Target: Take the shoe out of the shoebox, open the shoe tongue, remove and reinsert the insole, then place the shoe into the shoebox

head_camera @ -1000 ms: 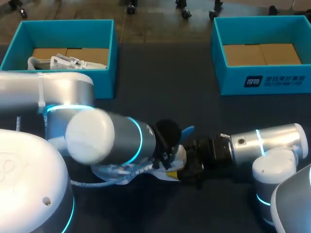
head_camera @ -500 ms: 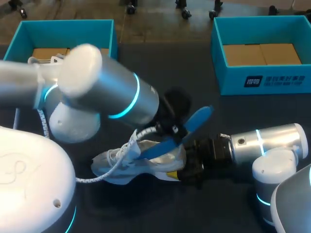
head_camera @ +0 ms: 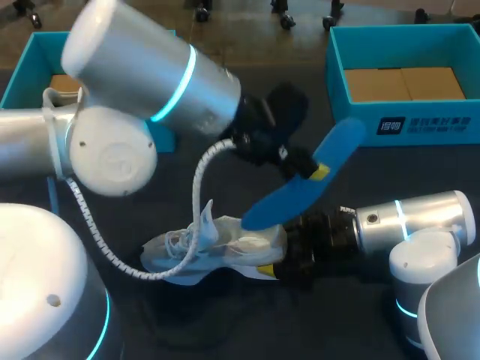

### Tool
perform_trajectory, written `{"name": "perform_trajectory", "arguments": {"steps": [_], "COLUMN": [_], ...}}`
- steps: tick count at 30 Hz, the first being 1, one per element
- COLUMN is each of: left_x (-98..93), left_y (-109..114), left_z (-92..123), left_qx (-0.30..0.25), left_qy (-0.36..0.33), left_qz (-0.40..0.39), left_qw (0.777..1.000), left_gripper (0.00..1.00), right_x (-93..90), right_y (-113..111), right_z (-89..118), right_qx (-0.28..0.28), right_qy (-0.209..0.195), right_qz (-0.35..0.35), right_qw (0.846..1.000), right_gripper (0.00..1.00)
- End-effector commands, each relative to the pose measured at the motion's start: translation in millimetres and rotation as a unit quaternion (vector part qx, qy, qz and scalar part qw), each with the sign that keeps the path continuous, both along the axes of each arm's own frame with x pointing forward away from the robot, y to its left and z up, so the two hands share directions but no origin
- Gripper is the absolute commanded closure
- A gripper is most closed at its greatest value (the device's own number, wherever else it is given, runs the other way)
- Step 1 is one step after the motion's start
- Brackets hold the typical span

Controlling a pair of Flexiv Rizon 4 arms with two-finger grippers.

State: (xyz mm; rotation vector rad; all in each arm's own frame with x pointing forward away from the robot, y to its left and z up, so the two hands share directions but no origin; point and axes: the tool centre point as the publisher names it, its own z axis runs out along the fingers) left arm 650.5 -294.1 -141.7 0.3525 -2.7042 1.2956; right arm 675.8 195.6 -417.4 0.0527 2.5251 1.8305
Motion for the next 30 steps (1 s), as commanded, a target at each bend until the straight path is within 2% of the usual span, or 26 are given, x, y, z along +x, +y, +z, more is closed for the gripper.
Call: {"name": "perform_trajectory", "arguments": {"steps": [1,14,15,16,17,20,27,30], "left_x": [-0.9,-0.9,-2.0,-2.0,-1.0,3.6,0.4,0.4], "left_y": [22.8,22.8,27.3,27.3,32.5,41.6,65.1,65.1], "left_z": [30.4,30.4,39.0,39.0,57.9,92.3,159.9,159.9], "left_qx": [-0.005,-0.005,-0.021,-0.021,-0.047,-0.087,-0.154,-0.154], "left_qy": [0.021,0.021,0.025,0.025,0.020,0.032,0.042,0.042], "left_qz": [-0.031,-0.031,-0.028,-0.028,-0.017,-0.013,-0.040,-0.040], "left_qw": [0.999,0.999,0.999,0.999,0.999,0.996,0.986,0.986], "left_gripper": [1.00,1.00,1.00,1.00,1.00,1.00,1.00,1.00], "right_x": [0.0,0.0,0.0,0.0,0.0,0.0,0.0,0.0], "right_y": [2.0,2.0,2.0,2.0,2.0,2.0,2.0,2.0], "right_z": [0.7,0.7,0.7,0.7,0.7,0.7,0.7,0.7], "right_qx": [-0.004,-0.004,-0.004,-0.004,-0.004,-0.004,-0.004,-0.004], "right_qy": [0.001,0.001,0.001,0.001,0.001,0.001,0.001,0.001], "right_qz": [0.000,0.000,0.000,0.000,0.000,0.000,0.000,0.000], "right_qw": [1.000,1.000,1.000,1.000,1.000,1.000,1.000,1.000], "right_gripper": [1.00,1.00,1.00,1.00,1.00,1.00,1.00,1.00]}}
